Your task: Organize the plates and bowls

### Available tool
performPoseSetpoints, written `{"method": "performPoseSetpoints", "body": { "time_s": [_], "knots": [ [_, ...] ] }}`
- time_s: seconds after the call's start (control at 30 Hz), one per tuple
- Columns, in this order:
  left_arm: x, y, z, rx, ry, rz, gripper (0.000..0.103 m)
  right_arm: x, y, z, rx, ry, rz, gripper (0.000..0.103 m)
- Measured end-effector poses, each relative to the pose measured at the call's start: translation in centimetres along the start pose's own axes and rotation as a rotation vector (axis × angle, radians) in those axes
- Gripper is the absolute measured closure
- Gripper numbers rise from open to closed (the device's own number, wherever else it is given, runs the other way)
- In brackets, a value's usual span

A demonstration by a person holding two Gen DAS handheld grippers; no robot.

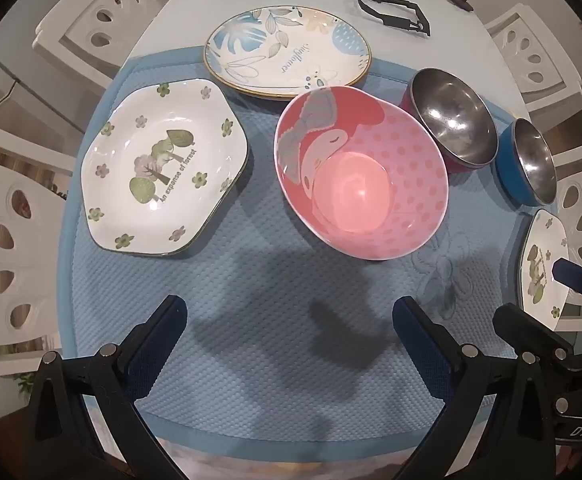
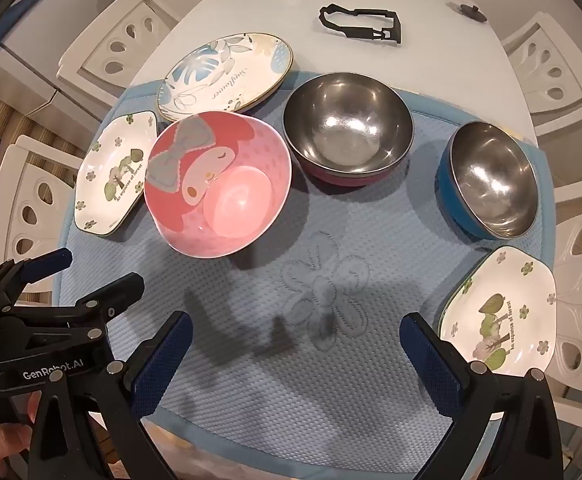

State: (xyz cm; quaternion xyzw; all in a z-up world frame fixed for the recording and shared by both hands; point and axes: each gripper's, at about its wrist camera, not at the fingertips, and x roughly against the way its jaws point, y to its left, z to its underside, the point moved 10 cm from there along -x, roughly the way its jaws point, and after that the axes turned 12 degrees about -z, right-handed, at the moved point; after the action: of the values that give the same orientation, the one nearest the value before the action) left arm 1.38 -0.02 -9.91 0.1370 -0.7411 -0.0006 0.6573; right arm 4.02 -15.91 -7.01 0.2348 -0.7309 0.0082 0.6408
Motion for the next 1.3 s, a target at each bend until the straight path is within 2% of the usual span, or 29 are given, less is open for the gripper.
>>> {"method": "performPoseSetpoints", "body": {
  "time_s": [0.5,0.83,1.0,1.13,1.3],
  "knots": [
    [0.1,-0.4,0.4,0.001,-0.004,0.006,0.001,0.0,0.0,0.3,-0.002,0.002,-0.001,0.000],
    [0.1,0.2,0.3,-0.009,-0.005,-0.048,0.001,-0.1,-0.2,0.4,-0.003,0.004,-0.005,0.000],
    [0.2,0.0,0.4,-0.019,-0.010,-0.027,0.001,-0.2,-0.3,0.7,-0.006,0.002,-0.003,0.000],
    [0.2,-0.8,0.5,-0.012,-0.028,0.044,0.001,-0.4,-0.6,1.1,-0.021,0.000,-0.001,0.000],
    [0.1,-1.0,0.5,-0.012,-0.054,0.058,0.001,-0.6,-0.8,1.9,-0.036,0.001,0.000,0.000]
  ]
}}
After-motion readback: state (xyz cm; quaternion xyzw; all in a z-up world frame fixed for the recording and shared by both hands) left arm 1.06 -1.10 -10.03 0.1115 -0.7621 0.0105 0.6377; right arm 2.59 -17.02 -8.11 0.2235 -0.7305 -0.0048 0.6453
